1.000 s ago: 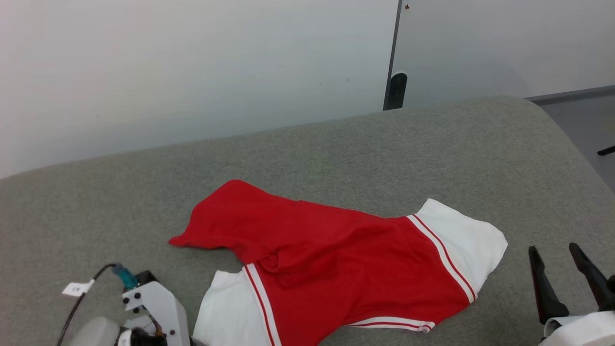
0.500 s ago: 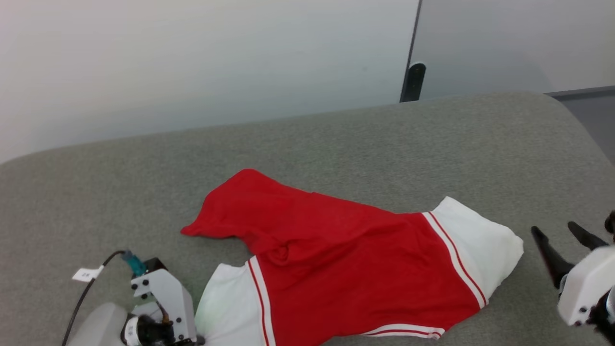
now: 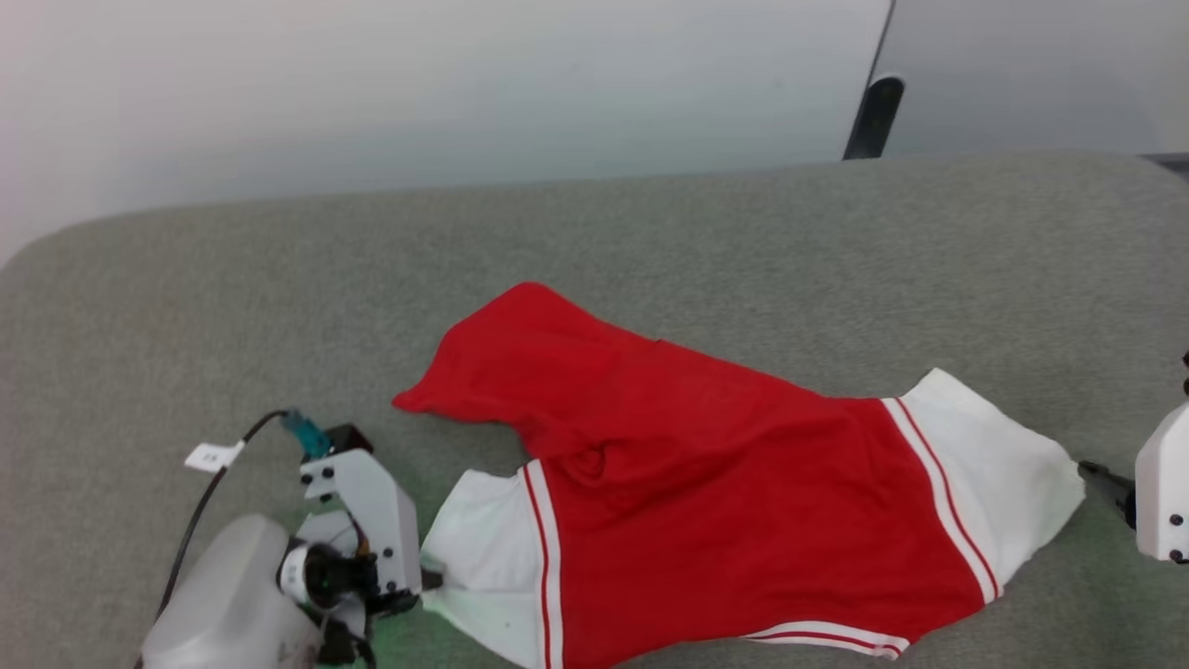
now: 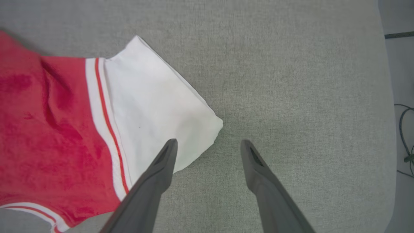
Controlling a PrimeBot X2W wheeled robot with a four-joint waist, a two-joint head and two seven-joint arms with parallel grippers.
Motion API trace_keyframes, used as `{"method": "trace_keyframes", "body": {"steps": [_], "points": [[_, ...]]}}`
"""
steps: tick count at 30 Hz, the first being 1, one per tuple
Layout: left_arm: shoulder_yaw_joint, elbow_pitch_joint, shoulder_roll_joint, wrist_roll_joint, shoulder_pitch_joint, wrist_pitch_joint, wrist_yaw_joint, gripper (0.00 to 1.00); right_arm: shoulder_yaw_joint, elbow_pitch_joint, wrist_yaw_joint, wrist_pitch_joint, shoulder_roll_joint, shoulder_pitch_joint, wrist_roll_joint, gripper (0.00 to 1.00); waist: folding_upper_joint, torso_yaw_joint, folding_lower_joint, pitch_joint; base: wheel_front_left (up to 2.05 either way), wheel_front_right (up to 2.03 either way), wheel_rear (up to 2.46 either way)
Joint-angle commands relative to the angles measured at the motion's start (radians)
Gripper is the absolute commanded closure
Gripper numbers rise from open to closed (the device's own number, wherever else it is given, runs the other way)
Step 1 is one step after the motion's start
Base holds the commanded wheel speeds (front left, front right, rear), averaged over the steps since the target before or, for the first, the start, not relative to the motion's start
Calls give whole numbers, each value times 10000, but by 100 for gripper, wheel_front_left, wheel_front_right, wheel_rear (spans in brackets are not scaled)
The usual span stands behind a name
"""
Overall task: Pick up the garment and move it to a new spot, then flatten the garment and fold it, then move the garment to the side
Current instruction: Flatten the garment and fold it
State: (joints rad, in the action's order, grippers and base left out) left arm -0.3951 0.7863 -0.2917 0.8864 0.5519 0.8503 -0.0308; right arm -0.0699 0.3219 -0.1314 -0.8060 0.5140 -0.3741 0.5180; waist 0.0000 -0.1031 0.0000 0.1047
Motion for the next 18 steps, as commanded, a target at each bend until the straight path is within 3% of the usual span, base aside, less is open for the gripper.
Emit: {"method": "trace_keyframes", "body": {"steps": [1, 16, 17, 18], "points": [[-111, 255, 259, -152, 108, -414, -1, 100, -67, 335, 8, -88, 52, -245, 40, 0, 0, 278, 0, 325, 0, 0, 0], [-269, 1008, 618, -193, 975, -790, 319, 100, -535, 3496, 10, -1191, -367, -1409, -595, 0, 0, 747, 0, 907, 0, 0, 0], [-303, 1080, 635, -219, 994, -804, 360, 100, -509, 3732, 8, -1284, -426, -1437, -633, 42, 0, 767, 0, 903, 0, 0, 0], [-319, 1157, 652, -227, 1018, -835, 390, 100, -500, 3946, 10, -1406, -461, -1464, -675, 100, 0, 786, 0, 894, 0, 0, 0]]}}
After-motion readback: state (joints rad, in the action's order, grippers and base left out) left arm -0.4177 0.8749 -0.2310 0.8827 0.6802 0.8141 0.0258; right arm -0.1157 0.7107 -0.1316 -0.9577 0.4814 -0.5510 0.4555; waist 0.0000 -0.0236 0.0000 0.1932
